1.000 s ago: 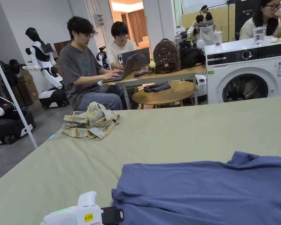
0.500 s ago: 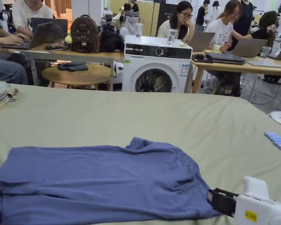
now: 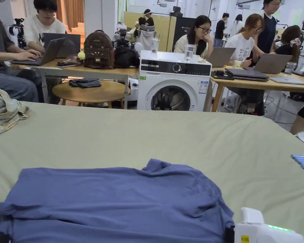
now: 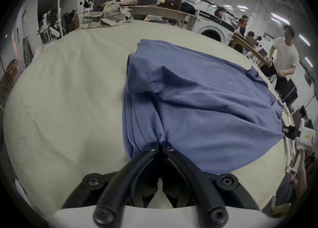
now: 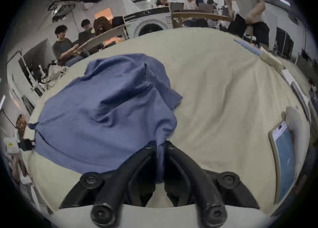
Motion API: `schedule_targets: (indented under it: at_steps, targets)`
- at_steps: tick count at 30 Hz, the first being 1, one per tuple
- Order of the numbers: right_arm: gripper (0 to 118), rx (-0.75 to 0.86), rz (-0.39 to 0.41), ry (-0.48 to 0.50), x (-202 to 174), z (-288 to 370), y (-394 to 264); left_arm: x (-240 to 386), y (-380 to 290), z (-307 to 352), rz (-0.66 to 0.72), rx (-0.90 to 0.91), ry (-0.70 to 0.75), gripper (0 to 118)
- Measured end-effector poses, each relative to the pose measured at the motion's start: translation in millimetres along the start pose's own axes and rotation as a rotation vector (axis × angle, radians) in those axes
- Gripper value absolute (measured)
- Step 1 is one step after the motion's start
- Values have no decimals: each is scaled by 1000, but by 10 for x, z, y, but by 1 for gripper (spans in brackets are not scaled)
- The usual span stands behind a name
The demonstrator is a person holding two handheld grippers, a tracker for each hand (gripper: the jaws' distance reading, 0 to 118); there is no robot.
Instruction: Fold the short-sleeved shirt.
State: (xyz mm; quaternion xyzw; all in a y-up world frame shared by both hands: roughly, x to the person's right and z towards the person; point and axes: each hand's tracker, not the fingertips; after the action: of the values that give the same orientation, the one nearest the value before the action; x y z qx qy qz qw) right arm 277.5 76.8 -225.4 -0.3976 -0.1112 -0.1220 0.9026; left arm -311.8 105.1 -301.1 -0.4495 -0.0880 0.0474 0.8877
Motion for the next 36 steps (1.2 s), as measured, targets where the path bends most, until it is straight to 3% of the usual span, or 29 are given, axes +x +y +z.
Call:
schedule_targets:
  at_steps: [2,3,5,16,21,22,23,24,25,30,36]
  targets:
    - [3,22,38,-37,-18,78,38,-30,26,93,3,3,-25,0]
    - [3,50,51,-94,-42,158,53,-5,8,230,-51,94,13,0]
    - [3,61,47,-57,-73,352,55,29,-39,470,-73,181,19,0]
    - [3,59,90,-50,172,1239,-601,-125,-826,1165,-69,112,-90,0]
    - [3,33,139,-74,162,1309,-904,-121,-1080,1110,-80,67,-77,0]
    - [6,38,155,-87,128,1292,-935,-135,-1085,1073,-72,60,-82,0]
    - [15,46,176,-111,103,1288,-951,-158,-1100,1063,-60,65,-97,9]
    - [41,59,206,-147,91,1281,-957,-151,-1096,1060,-57,71,-76,35]
    - [54,81,213,-126,92,1319,-967,-129,-1099,1077,-76,92,-39,40]
    - [54,254,203,-73,15,1681,-732,-18,-883,1358,-176,285,-51,44]
    - [54,404,199,61,-475,1711,-217,380,-305,1406,-127,476,-78,44]
